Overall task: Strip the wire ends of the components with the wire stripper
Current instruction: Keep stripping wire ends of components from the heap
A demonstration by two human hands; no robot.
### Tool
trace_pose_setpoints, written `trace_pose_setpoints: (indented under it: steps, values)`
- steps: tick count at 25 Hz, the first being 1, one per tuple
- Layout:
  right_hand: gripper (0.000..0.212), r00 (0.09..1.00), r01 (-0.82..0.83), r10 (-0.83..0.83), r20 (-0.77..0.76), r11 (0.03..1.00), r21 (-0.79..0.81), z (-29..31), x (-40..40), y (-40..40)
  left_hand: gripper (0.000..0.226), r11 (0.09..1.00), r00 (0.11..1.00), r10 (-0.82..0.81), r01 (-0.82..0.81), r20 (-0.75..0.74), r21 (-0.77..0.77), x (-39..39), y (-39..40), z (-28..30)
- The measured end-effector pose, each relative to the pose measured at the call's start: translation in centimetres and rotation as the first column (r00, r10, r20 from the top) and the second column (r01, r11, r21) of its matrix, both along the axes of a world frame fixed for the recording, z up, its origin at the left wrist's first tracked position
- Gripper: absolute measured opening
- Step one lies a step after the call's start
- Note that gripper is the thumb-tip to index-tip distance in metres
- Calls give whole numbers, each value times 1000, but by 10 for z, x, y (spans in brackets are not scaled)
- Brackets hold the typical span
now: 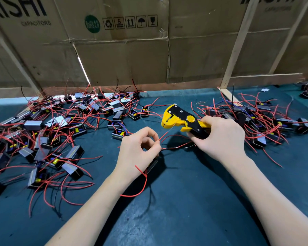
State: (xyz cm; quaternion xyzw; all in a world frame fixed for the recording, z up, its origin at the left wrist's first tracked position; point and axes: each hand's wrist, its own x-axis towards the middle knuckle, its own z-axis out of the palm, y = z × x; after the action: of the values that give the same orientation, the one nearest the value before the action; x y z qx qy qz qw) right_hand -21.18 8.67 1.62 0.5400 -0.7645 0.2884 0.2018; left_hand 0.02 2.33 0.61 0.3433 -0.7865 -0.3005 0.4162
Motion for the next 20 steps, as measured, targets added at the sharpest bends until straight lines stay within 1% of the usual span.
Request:
trace_pose_setpoints:
  steps: [2,5,10,16,20]
  values:
    - [36,1000,-4,5,-16,1000,17,-1,0,-1,16,1000,1000,-6,6,-1,2,1,0,0]
    - [42,995,-4,9,-100,999,42,-4,-5,-2,15,1000,1000,-3,3,-23,26,2,0,1]
    - [44,984,74,-70,-166,997,17,-7,-12,-3,15,1000,999,19,-18,-40,16,1,-1,1]
    - [45,981,95,-99,-169,995,-31,-9,-14,-4,17,997,996,80,-80,-42,-6,2,-3,0]
    - [44,982,80,-88,-170,996,-50,-8,-14,-3,18,996,996,88,-88,-33,-19,2,-4,-1]
